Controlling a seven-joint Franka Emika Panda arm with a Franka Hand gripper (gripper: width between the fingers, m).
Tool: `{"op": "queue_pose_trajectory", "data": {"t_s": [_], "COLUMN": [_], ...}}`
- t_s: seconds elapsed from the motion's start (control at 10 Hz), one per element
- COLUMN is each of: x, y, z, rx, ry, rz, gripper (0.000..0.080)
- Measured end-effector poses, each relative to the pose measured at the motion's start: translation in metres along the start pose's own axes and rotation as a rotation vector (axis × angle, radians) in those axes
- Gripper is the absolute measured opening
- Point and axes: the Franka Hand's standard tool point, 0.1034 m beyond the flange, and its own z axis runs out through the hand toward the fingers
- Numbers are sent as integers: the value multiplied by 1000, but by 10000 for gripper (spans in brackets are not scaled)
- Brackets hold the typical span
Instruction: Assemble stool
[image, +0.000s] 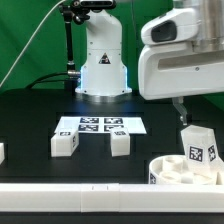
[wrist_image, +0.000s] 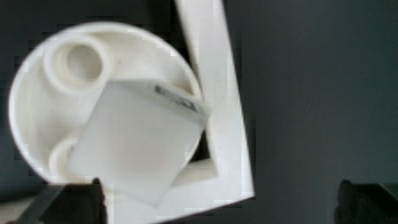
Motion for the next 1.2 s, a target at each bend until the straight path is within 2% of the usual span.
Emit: {"op": "queue_pose_trajectory", "data": {"t_s": [0.1,0.5,0.6,0.7,1.0,1.2], "x": [1,2,8,6,6,5], "y": [-5,0,3,8,18,19], "z": [-1,0,2,7,15,19], "rx": [-2,-9,-24,-39,-86,-92], "ry": [18,16,68,98,131,122], "rz": [-40,-340,-467,-561,-848,-898], "gripper": [649,649,649,649,649,649]}}
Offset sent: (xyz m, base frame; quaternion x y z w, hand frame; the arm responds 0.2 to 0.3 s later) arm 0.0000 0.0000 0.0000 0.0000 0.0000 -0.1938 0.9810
